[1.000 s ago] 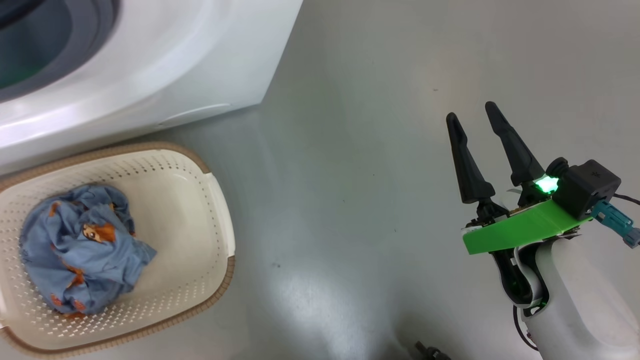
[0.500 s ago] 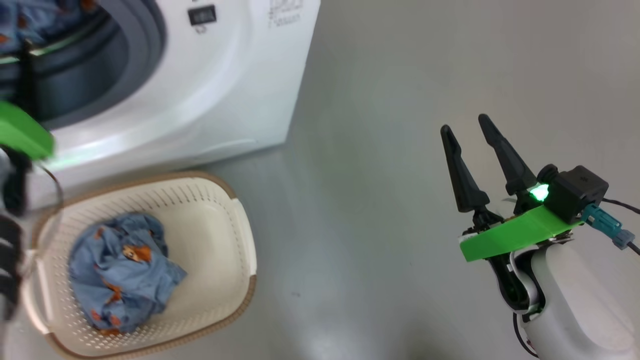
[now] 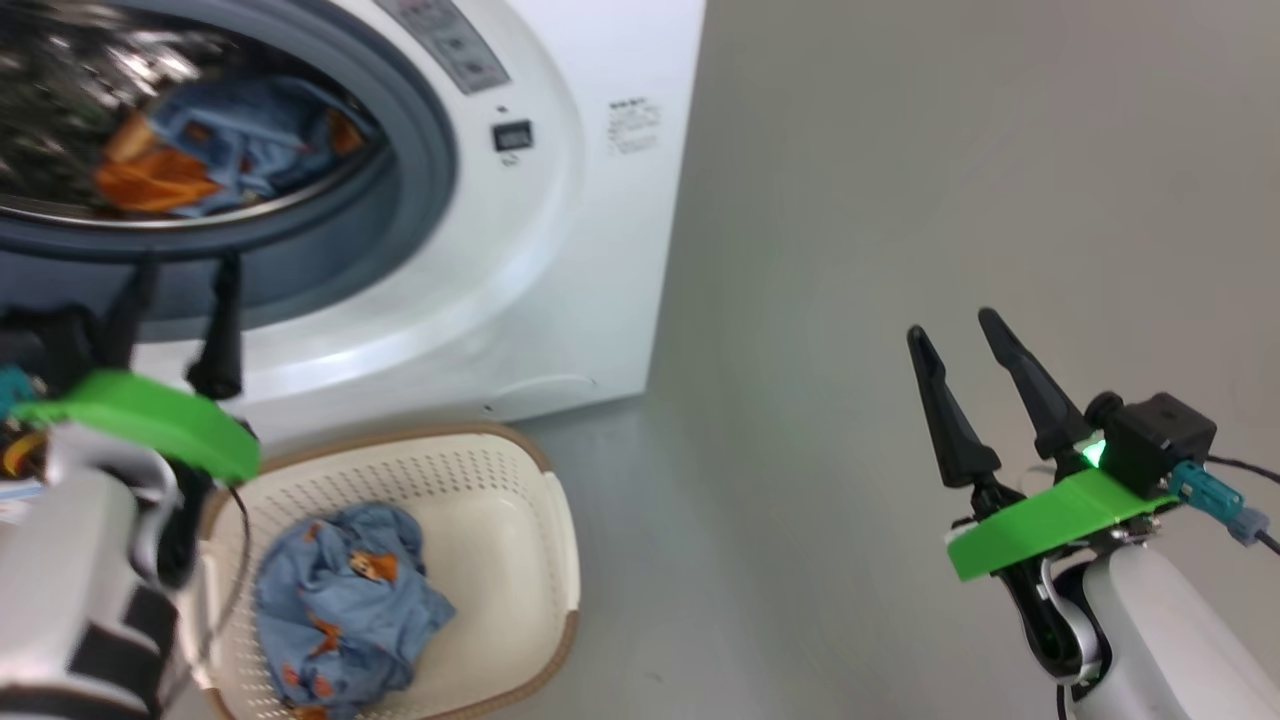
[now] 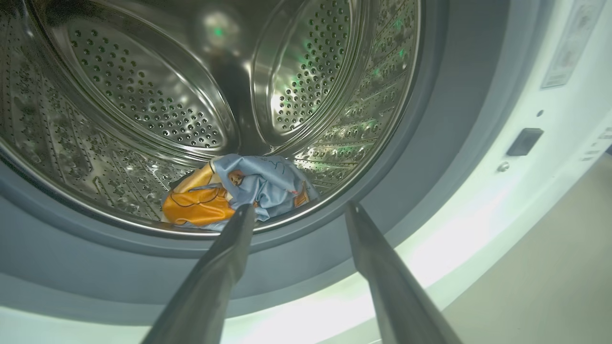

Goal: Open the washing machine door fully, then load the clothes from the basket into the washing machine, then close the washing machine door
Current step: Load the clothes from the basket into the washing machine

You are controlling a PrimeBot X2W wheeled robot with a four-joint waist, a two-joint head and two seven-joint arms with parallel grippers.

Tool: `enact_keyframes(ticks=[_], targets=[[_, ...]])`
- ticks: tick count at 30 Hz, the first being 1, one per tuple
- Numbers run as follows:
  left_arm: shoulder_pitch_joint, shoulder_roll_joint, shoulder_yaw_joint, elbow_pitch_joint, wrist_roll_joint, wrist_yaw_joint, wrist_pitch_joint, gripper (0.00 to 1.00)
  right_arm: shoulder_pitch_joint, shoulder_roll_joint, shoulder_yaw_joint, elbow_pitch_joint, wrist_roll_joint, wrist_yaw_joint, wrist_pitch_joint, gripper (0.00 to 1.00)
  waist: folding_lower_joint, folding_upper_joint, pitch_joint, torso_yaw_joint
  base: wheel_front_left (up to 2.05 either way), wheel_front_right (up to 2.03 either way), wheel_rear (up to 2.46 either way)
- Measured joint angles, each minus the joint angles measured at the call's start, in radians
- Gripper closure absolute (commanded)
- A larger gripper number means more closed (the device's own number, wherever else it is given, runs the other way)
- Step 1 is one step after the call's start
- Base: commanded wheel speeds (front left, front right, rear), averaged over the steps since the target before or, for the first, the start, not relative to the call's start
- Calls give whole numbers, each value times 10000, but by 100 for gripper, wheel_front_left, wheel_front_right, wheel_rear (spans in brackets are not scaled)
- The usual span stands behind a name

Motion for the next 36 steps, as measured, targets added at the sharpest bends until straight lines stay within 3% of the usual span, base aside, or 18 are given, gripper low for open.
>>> enact_keyframes(ticks=[19, 36], targets=[[4455, -767, 1131, -3542, 1030, 832, -17, 0, 889, -274, -94, 196, 301, 0, 2, 0, 2, 0, -1901, 1280, 0, 0, 0], [5995, -1028, 1685, -4855, 1455, 1195, -17, 0, 1282, -408, -40, 251, 380, 0, 2, 0, 3, 0, -2535, 1536, 0, 0, 0]])
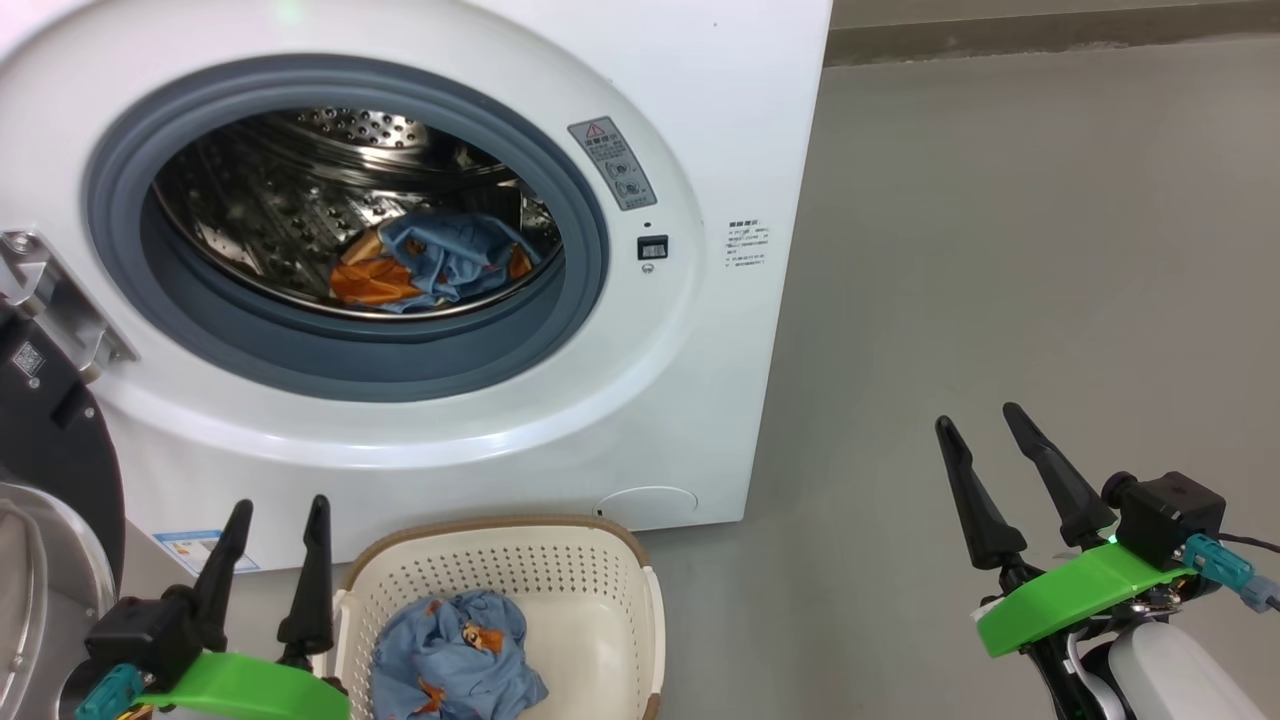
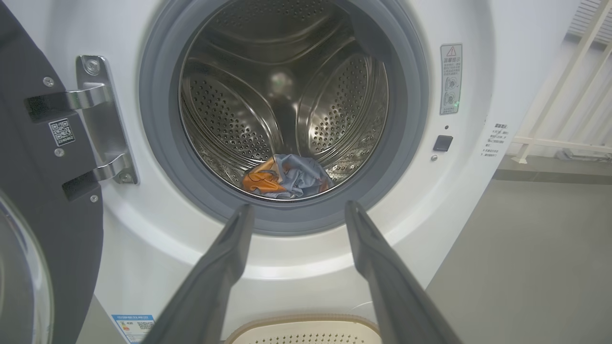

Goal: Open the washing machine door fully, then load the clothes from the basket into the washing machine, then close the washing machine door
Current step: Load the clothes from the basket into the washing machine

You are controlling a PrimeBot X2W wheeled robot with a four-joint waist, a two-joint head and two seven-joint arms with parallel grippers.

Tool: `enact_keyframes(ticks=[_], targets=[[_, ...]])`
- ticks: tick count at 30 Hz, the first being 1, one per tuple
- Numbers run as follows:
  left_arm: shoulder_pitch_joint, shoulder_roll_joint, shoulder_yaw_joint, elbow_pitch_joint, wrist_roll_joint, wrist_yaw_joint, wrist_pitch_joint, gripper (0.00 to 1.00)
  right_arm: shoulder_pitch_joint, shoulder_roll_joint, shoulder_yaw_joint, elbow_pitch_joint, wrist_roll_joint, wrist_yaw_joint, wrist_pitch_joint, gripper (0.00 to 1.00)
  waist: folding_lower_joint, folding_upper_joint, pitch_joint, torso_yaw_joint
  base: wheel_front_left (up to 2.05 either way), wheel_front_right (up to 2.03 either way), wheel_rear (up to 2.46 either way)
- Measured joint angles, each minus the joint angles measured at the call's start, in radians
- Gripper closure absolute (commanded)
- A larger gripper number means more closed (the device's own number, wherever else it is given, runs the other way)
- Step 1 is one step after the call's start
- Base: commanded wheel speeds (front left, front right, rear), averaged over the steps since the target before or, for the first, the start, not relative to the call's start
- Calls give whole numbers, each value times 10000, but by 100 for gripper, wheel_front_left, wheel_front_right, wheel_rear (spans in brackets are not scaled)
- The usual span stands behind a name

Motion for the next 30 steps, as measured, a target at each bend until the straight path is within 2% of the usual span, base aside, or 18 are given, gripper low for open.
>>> enact_keyframes(ticks=[30], targets=[[77, -288, 230, -82, 58, -29, 0, 0, -2, -8, -6, -10, -2, 0, 0, 0, 0, 0, 205, -34, 0, 0, 0]])
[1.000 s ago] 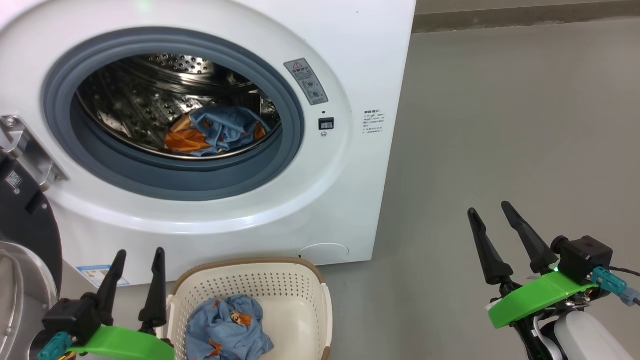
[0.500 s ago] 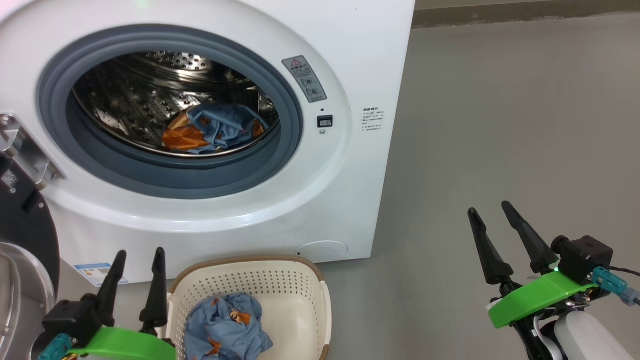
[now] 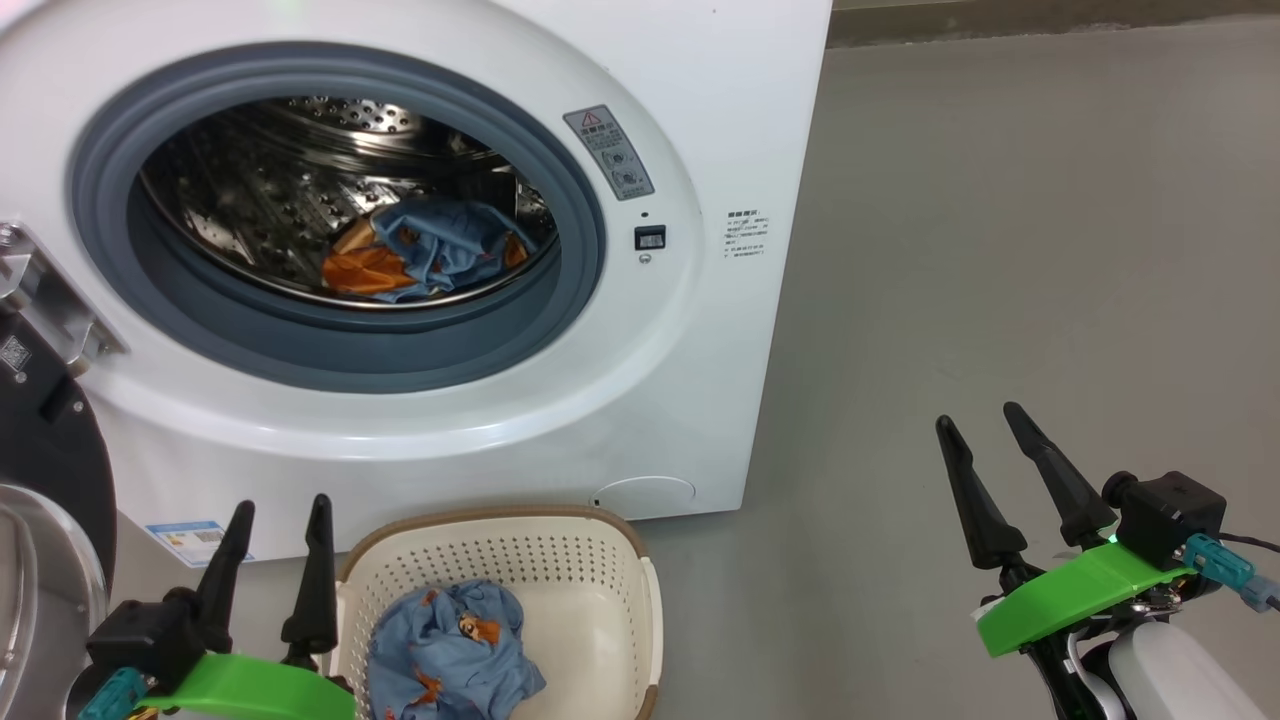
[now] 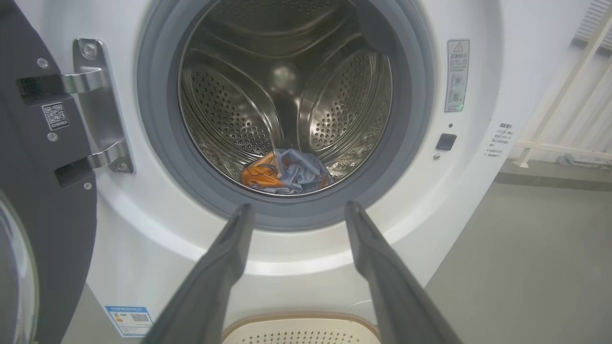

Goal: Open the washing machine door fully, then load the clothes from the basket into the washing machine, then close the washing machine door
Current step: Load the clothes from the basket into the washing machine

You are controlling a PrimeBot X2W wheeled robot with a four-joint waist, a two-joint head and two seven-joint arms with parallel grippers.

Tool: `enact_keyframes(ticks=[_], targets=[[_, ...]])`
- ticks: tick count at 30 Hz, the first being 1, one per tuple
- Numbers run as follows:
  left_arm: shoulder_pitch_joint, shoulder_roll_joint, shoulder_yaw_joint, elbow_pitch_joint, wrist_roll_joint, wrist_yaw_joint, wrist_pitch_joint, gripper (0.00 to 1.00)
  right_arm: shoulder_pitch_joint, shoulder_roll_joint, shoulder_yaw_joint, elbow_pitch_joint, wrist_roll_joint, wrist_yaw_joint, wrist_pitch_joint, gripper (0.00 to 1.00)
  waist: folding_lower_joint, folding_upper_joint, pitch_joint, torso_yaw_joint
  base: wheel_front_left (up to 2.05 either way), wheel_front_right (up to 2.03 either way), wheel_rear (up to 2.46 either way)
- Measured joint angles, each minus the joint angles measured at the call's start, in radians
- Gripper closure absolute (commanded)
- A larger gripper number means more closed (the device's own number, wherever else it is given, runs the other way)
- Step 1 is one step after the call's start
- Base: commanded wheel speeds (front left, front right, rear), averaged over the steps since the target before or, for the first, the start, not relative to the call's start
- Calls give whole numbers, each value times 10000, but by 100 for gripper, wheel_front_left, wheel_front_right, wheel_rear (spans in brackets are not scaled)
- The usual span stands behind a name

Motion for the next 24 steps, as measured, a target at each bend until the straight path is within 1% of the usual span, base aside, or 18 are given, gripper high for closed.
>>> enact_keyframes(ticks=[7, 15, 24], targets=[[-12, -8, -121, 199, 0, -54, 153, 0, -5, 4, 6, -8, 0, 0, 0, 0, 1, 0, 159, -35, 0, 0, 0], [-460, -75, -359, 940, -10, -309, 460, 0, -244, 56, 2, -92, -12, 0, 0, 0, 0, 0, 731, -73, 0, 0, 0], [-1466, -176, -477, 2487, -173, -723, 585, 0, -761, 192, 56, -197, -52, 0, -2, 0, 1, 0, 1727, -205, 0, 0, 0]])
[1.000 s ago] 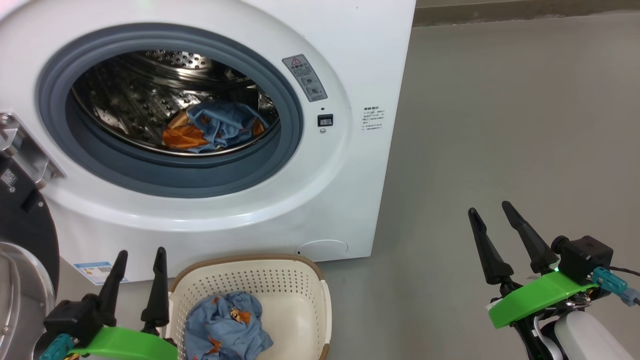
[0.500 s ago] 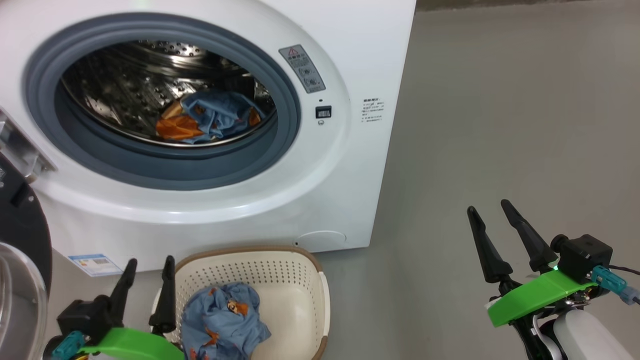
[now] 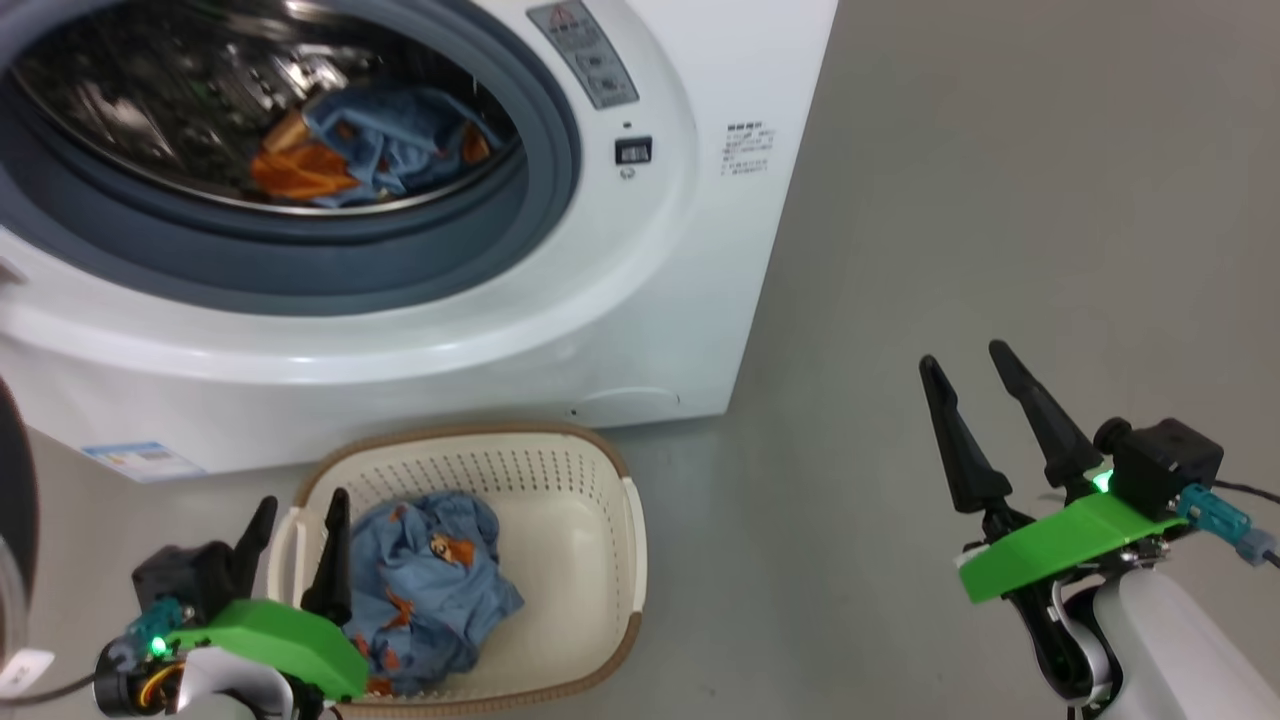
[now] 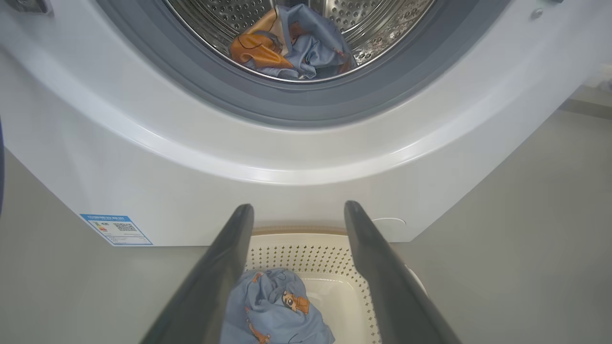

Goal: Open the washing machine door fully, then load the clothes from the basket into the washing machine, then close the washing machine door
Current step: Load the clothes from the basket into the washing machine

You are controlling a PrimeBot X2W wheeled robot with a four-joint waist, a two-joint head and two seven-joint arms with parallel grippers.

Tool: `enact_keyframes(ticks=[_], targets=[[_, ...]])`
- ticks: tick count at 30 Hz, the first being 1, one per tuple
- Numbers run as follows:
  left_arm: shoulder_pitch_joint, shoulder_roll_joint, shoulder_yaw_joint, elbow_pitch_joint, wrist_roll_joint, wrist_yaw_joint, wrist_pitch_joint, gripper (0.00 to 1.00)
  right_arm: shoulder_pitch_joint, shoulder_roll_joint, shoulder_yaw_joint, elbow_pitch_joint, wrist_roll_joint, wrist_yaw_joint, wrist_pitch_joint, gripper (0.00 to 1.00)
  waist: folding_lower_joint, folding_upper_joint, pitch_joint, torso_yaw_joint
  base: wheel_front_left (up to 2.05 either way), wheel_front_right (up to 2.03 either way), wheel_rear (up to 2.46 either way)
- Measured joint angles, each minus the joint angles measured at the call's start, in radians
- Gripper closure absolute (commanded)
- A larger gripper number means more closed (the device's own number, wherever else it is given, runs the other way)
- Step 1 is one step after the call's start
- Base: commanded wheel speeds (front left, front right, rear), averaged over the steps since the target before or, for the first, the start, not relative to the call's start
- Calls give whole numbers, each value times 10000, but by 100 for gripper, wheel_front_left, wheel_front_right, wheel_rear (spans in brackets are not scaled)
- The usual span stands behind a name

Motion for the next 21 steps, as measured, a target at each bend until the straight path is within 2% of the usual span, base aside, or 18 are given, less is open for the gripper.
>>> enact_keyframes(ticks=[10, 21], targets=[[-1593, -138, -201, 2048, -94, -533, 33, 0, -716, 56, 6, -188, -79, 0, 0, 0, 1, 0, 1304, -197, 0, 0, 0], [-3405, -215, -476, 4042, -276, -859, 94, 0, -1591, 167, 33, -414, -194, 0, 0, 0, 0, 0, 2925, -401, 0, 0, 0]])
